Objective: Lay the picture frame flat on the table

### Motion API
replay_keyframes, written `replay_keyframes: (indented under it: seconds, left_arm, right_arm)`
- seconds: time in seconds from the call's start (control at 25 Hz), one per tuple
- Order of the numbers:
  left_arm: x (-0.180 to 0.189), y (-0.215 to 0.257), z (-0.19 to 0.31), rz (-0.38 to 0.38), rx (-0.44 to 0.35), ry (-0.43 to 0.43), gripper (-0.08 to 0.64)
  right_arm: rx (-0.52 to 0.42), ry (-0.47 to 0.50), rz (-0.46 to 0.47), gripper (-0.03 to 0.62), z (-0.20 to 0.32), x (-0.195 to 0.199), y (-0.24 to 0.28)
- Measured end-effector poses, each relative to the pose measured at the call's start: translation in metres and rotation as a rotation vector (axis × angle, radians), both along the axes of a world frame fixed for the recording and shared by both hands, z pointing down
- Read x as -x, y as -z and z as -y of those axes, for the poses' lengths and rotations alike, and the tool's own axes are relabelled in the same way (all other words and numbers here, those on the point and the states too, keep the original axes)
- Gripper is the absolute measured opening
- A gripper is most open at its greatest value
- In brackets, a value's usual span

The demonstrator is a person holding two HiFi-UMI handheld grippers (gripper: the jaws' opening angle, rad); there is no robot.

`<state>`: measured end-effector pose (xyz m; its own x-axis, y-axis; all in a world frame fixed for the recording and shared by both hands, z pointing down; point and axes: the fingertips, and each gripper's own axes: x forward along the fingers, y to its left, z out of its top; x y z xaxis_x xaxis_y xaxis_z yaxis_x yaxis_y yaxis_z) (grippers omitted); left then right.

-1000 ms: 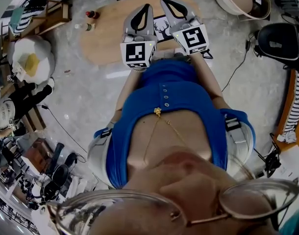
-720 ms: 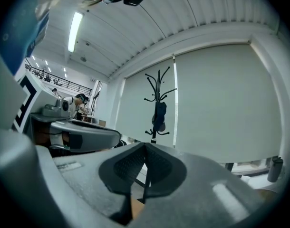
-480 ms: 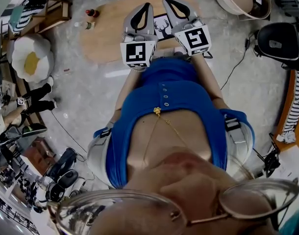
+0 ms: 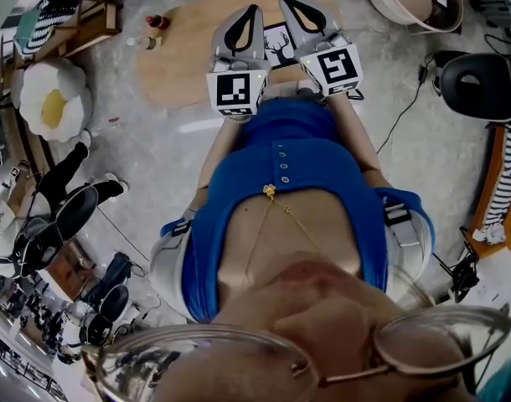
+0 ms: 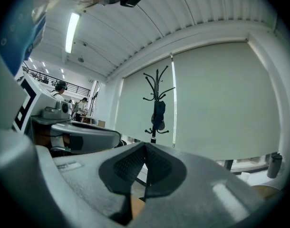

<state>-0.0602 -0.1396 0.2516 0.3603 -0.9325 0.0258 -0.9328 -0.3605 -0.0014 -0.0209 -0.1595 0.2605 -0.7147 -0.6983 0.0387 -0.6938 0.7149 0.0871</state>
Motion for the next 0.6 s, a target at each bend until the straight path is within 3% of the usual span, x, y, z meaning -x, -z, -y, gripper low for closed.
replay_keyframes:
  seconds: [0.6]
  left_arm:
    - [0.012, -0.007, 0.006, 0.018, 0.012, 0.026, -0.002]
  right_arm:
    - [0.028, -0.006, -0.006, 0.002, 0.006, 0.001, -0.007]
